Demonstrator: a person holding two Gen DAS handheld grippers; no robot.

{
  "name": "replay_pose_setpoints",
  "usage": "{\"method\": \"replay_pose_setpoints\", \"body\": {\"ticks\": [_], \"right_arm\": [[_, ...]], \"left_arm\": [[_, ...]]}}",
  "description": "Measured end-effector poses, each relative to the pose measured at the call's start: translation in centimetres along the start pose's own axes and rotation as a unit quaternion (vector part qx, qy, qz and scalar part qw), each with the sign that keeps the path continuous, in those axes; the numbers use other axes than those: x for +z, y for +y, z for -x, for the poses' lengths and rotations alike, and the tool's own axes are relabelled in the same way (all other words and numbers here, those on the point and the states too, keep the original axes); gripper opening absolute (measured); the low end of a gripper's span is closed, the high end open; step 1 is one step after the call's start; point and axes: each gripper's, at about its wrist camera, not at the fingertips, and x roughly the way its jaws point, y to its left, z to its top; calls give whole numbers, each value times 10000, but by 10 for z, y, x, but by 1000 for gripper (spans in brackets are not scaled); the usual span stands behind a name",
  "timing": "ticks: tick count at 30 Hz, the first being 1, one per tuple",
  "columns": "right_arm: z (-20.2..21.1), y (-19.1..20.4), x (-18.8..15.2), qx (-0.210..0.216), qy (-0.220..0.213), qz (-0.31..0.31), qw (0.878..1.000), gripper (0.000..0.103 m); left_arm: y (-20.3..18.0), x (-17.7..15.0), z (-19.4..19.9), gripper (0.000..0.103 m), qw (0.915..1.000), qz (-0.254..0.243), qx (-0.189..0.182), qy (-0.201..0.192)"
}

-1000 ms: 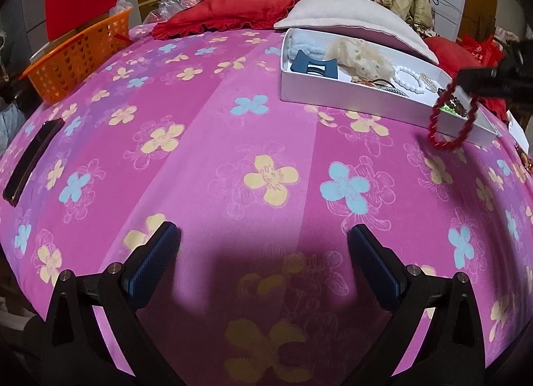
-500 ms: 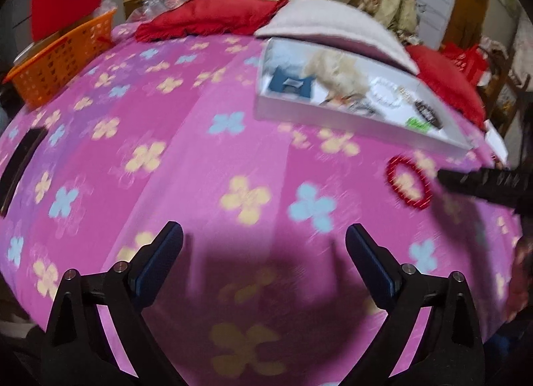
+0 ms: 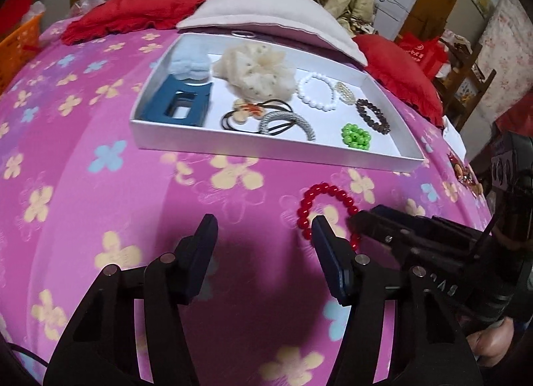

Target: Organize jewelry

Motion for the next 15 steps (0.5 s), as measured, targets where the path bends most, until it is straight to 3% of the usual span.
{"method": "replay_pose_setpoints", "body": {"ticks": [5,15], "right_arm": [[0,2,-3,-124,-115,78,9998,21],[7,-5,-11,-36,-183,3,9998,21]], "left_arm": [[-1,7,-13,58,9998,11,-142,113],[-11,11,-17,58,9990,-113,-388,183]]}}
